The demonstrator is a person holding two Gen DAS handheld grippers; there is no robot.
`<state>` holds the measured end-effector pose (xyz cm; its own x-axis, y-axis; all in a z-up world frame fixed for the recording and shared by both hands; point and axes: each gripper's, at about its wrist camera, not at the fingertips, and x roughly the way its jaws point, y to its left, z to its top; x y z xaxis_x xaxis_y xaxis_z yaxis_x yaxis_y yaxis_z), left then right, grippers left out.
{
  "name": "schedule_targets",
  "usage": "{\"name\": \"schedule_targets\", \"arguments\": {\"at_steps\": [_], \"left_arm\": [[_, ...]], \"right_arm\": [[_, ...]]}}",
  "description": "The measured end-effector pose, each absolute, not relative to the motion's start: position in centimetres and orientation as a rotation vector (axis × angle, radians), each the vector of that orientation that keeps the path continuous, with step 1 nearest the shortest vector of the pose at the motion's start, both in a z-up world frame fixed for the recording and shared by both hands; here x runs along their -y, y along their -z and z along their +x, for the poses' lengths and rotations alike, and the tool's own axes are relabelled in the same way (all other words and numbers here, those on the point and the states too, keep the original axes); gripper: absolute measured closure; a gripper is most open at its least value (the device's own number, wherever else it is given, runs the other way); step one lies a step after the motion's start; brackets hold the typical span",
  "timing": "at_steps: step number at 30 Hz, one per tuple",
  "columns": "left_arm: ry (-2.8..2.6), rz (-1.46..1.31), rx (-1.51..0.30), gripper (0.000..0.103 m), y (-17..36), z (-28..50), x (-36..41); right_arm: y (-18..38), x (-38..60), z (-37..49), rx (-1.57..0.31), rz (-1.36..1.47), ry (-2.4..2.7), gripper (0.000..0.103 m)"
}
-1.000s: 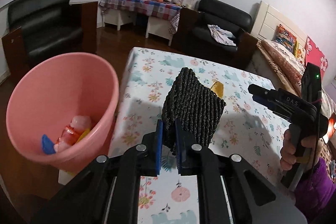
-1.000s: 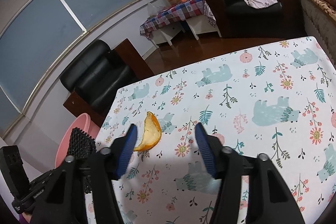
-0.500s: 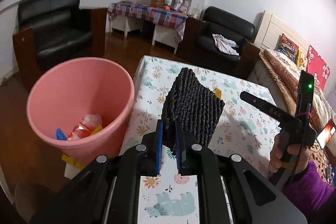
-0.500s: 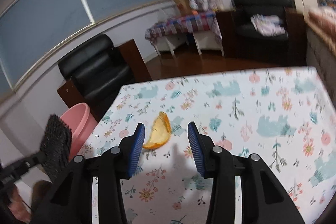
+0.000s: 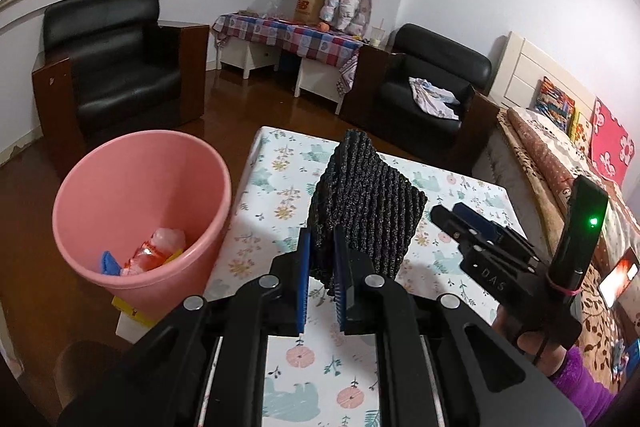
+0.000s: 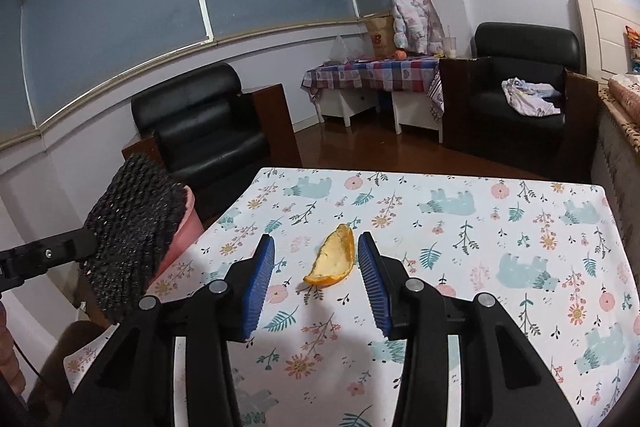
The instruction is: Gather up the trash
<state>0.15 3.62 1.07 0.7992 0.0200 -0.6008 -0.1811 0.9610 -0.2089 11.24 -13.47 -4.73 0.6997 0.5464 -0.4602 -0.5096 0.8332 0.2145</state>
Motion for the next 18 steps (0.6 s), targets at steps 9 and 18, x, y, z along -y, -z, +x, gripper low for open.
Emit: {"name": "schedule_targets", "arguments": {"at_steps": [9, 18], "left_arm": [[-0.07, -0.332, -0.641, 0.093, -0.7, 0.6, -5.7], [-0.068, -0.354, -0.624, 0.093, -0.6, -0.5, -7.2]], "right_arm": [[4.5, 13.1, 10.6, -0.519, 0.036, -0.556, 0.053], [4.4, 13.8, 10.1, -0.492, 0.041, -0.45, 0.036]]}}
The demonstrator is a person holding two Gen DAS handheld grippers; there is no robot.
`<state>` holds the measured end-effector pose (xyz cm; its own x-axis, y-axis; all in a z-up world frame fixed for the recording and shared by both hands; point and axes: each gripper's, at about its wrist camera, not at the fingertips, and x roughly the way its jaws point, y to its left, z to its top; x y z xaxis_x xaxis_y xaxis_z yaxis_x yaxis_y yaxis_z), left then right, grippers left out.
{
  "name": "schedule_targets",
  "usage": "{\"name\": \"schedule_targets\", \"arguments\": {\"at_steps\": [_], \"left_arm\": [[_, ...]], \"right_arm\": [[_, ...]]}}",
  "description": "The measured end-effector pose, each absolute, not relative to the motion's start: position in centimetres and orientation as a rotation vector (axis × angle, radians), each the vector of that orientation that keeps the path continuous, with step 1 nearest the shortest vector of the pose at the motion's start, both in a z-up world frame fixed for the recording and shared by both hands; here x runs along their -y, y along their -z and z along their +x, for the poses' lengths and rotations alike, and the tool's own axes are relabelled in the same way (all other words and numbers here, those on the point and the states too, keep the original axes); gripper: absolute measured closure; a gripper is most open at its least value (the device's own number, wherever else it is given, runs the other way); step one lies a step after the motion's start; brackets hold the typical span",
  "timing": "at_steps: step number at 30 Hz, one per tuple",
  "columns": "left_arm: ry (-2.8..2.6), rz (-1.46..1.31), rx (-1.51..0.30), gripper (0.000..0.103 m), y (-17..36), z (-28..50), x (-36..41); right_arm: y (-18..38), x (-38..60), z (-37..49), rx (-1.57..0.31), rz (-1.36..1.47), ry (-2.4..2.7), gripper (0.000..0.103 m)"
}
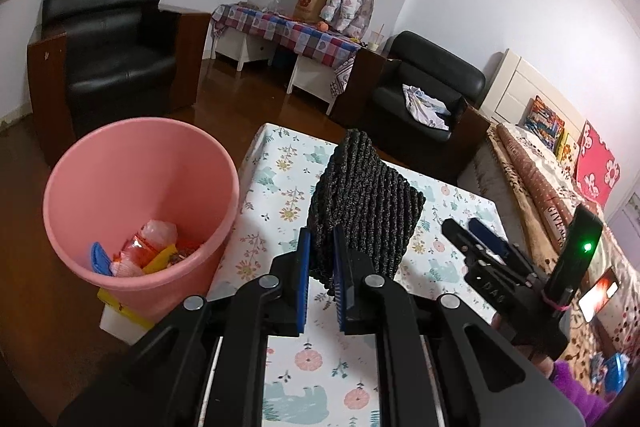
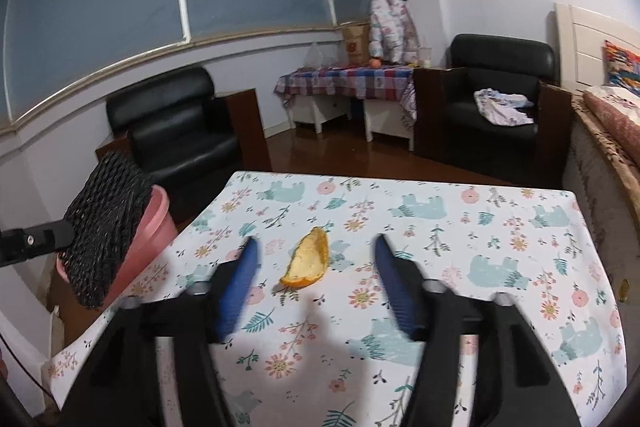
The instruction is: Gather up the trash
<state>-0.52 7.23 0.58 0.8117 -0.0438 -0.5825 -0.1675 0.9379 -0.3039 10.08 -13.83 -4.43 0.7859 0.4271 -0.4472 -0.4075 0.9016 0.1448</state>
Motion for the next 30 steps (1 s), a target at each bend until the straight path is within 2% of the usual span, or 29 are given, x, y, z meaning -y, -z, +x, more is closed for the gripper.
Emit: {"name": "schedule_targets", "arguments": {"at_steps": [4, 10, 22, 26, 30], "left_arm": [[-0.061, -0.318, -0.608, 0.093, -1.0, -1.3, -6.7], [-0.05, -0.271, -0.563, 0.093, -3.6, -2.7, -5.3], [-0.045, -0.197, -0.443, 0.093, -13.1, -4.0, -4.3], [-0.03, -0.206, -0.437, 0.093, -13.4, -3.0, -4.3], [-0.067, -0.17, -0.471, 0.093, -10.7, -1.4, -4.7]], "right_arm": [[4.3, 14.5, 9.5, -0.475, 0.055, -0.421, 0.032], [4.2, 14.6, 9.4, -0.473, 0.054, -0.428, 0.032], [4.2, 15.2, 9.2, -0.467, 0.106, -0.507, 0.031], [4.2, 15.5, 9.5, -0.478, 0.123, -0.509, 0.031], [4.4, 15.7, 9.9, -0.505, 0.136, -0.517, 0.031]]}}
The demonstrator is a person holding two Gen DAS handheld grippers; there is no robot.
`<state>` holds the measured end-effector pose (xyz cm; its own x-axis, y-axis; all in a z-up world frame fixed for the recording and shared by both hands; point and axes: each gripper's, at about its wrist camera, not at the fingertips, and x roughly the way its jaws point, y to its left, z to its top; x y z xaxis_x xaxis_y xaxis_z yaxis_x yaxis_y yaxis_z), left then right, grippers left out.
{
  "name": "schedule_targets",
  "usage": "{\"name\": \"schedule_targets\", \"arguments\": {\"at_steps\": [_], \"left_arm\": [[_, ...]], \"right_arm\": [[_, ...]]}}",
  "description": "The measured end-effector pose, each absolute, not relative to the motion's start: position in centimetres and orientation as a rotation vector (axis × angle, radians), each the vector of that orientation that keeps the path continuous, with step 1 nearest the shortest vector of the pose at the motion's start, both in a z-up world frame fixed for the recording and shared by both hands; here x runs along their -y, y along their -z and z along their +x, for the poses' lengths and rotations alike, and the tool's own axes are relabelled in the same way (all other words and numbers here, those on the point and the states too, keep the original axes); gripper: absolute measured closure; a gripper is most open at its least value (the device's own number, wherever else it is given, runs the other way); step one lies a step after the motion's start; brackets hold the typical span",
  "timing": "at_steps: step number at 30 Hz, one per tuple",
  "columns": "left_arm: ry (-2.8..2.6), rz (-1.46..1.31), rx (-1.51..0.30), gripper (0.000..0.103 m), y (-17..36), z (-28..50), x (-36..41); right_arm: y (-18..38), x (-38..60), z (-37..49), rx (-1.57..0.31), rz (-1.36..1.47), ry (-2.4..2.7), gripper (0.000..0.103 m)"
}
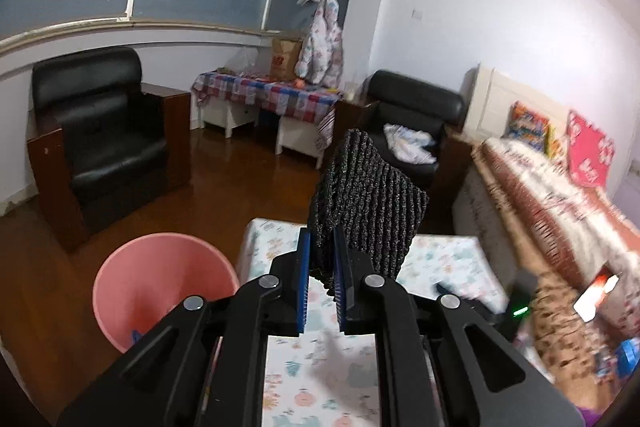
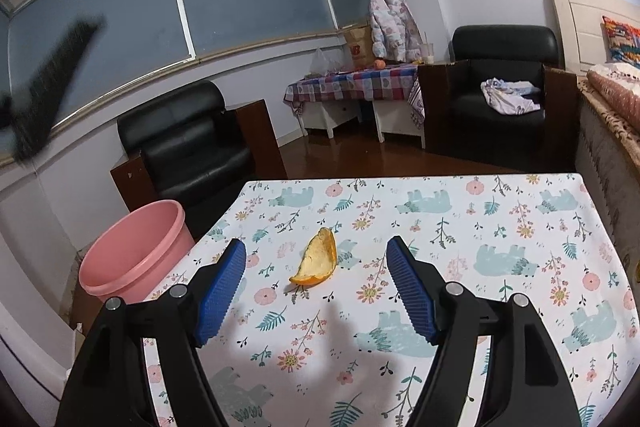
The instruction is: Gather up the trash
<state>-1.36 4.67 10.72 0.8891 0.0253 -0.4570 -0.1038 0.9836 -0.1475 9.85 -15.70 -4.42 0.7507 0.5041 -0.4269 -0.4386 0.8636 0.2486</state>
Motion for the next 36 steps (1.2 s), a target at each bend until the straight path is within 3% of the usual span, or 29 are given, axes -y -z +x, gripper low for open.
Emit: {"name": "schedule_targets", "arguments": {"at_steps": [7, 11, 18, 22, 30, 34, 36], "left_arm": [[-0.065, -0.144, -0.534, 0.093, -5.0, 0.6, -6.0], [-0.07, -0.183, -0.563, 0.093, -3.1, 1.0, -8.0], [-0.14, -0.233, -0.563, 0.093, -2.0, 0.3, -11.6], [-0.182, -0.272, -0.571, 0.093, -1.3, -0.1, -13.2], [-0.249, -0.329, -0.575, 0.093, -0.8, -0.6, -15.7], [-0.265, -0.343, -0.576, 0.093, -0.7, -0.8, -16.4], [-0.274, -0.354, -0.575, 0.093, -0.6, -1.1, -16.8]], "right_arm": [[5.8, 15.6, 11.9, -0.644, 0.165, -0.517, 0.032], [6.9, 14.7, 13.3, -0.732, 0.152, -0.521, 0.043], [6.6, 11.1, 16.3, -0.779, 0.086, -0.527, 0.053], [6.9, 9.1, 17.8, -0.798, 0.012, -0.501, 0.064], [8.1, 7.9, 19.8, -0.829, -0.023, -0.462, 0.064], [9.4, 7.5, 20.4, -0.867, -0.02, -0.441, 0.097], [9.5, 7.9, 20.5, -0.876, 0.005, -0.434, 0.1]]}}
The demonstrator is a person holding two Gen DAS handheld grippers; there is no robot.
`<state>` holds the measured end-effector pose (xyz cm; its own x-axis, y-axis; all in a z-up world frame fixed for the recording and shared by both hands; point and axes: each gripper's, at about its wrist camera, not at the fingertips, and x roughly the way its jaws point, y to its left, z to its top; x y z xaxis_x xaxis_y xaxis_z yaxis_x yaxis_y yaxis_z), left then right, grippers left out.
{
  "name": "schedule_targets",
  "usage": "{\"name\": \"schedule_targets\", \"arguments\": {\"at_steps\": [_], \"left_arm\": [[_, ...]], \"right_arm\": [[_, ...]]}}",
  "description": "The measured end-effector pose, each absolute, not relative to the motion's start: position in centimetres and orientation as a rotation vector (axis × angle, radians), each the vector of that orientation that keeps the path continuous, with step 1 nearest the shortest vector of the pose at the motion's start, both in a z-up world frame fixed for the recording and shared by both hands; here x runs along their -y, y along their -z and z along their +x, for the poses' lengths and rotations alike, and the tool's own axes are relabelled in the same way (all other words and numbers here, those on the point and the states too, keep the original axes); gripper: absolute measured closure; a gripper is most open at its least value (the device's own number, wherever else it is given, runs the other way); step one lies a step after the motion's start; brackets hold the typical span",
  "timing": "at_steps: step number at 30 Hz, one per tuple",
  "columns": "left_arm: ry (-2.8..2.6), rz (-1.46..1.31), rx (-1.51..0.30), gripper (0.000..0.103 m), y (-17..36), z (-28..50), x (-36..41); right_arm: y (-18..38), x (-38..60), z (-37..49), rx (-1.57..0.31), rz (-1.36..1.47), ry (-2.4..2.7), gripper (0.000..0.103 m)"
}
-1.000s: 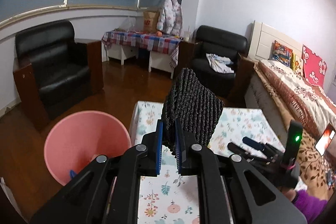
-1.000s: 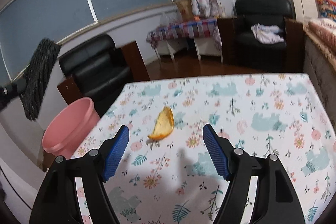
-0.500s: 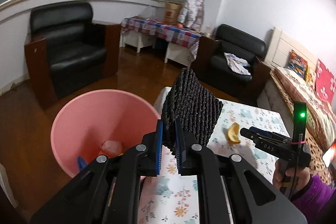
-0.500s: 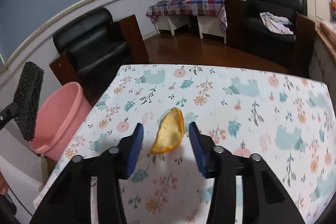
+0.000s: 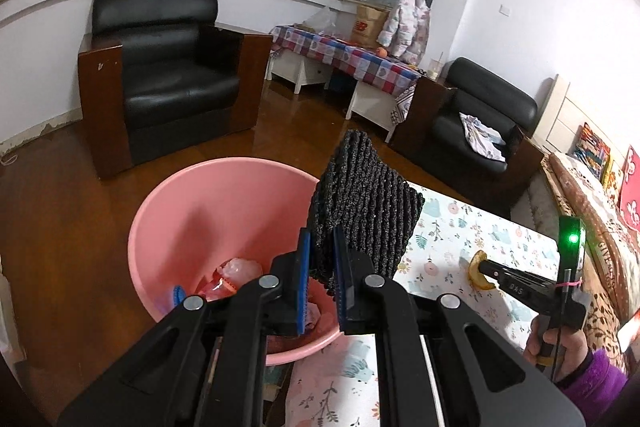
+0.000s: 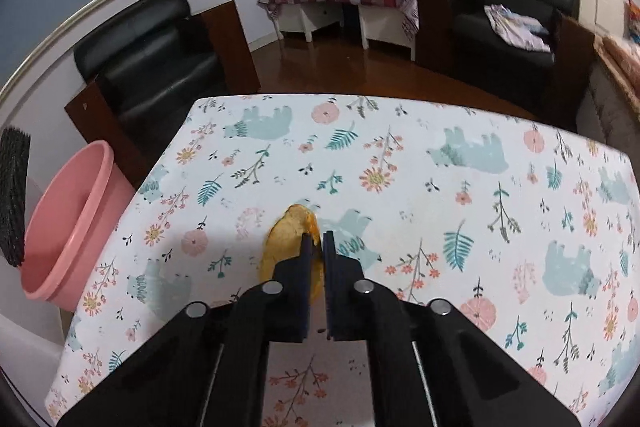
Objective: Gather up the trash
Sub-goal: 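Grasp the orange peel with the right gripper, then carry the orange peel over the bucket with the right gripper and release it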
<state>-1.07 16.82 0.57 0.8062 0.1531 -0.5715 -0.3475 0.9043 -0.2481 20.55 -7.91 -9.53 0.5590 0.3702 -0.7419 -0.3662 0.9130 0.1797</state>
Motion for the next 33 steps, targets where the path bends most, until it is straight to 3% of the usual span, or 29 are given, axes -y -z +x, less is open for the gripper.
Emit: {"name": "schedule_targets", "arguments": {"at_steps": [8, 20, 26, 33], "left_arm": [[-0.344, -0.381, -0.558, 0.093, -0.5, -1.7, -18.6], [-0.427, -0.402, -0.55, 0.093, -0.4, -3.6, -20.4], [-0.457, -0.425, -0.56, 0.093, -0.2, -4.1, -21.4], [-0.487, -0.437, -0.58, 0.093, 0.5, -4.1, -22.3]], "right_arm": [[5.2, 7.7, 18.1, -0.778, 0.024, -0.483, 0.1], [-1.6, 0.0, 15.2, -0.713, 0.036, -0.707, 0.1], [-2.4, -5.6, 14.5, -0.729, 0.005, -0.788, 0.1], [0.4, -10.1, 13.6, -0.803, 0.021, -0.814, 0.1]]}}
